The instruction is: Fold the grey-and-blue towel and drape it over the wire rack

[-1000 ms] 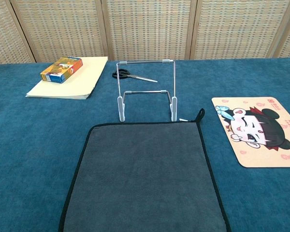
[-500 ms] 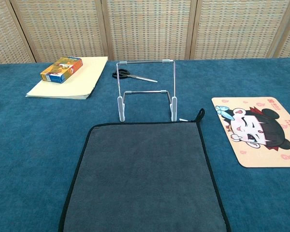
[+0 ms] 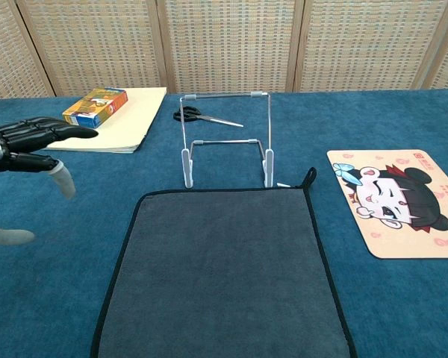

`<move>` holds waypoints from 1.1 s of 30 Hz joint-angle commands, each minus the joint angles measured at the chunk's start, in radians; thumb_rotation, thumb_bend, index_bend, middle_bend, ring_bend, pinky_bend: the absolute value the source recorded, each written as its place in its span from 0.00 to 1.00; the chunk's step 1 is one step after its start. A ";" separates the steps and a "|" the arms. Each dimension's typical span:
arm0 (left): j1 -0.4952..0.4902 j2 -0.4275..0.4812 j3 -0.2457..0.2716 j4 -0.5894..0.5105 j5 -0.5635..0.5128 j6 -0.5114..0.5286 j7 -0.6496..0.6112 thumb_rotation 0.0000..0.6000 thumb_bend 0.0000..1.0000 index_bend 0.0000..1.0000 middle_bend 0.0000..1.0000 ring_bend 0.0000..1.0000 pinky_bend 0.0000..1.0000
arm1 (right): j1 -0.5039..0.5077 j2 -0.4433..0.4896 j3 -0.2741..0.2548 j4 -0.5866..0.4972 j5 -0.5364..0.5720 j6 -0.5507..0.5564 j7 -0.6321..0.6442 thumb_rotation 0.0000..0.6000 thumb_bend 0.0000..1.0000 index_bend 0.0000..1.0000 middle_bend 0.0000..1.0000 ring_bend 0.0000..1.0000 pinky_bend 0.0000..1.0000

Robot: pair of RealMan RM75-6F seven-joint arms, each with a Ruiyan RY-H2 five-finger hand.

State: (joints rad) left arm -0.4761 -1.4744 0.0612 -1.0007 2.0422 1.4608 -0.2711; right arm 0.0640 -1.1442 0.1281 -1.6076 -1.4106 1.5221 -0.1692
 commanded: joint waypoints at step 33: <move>-0.125 -0.343 0.120 0.437 -0.016 0.000 -0.002 1.00 0.23 0.44 0.00 0.00 0.00 | 0.001 0.020 0.003 -0.001 0.028 -0.026 0.033 1.00 0.00 0.00 0.00 0.00 0.00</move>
State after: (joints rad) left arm -0.6000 -1.8151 0.1782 -0.5684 2.0299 1.4591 -0.2718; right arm 0.0653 -1.1240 0.1311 -1.6084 -1.3827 1.4959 -0.1360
